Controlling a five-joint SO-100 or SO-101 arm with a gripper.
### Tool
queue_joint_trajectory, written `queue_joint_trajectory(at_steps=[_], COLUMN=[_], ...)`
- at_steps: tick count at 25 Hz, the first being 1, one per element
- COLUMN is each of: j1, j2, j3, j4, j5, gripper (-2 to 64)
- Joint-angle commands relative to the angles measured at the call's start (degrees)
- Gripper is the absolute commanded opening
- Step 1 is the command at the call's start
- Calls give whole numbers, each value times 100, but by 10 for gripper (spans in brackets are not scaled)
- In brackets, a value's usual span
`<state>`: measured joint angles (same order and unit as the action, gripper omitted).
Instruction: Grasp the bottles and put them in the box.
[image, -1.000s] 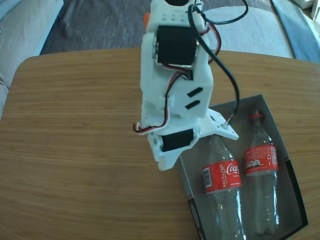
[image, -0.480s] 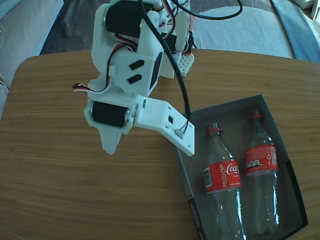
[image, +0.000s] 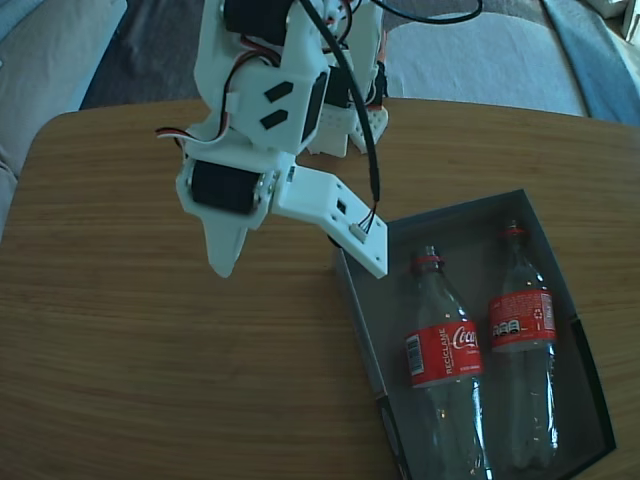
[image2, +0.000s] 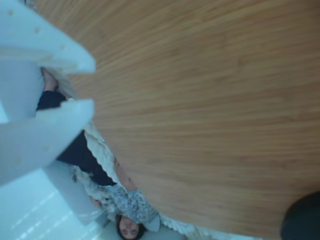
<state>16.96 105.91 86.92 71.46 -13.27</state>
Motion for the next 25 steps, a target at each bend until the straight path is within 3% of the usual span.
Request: queue_joint_trajectory(at_steps=[1,10,15,25], j1=[0,-589,-923,-1239], j2=[615,1433,2004,3454], j3=[255,1477,2153,3700], j4=[-193,-334,-765,-765], j5=[-26,-360,-360,-299], gripper=[28,30,28,28])
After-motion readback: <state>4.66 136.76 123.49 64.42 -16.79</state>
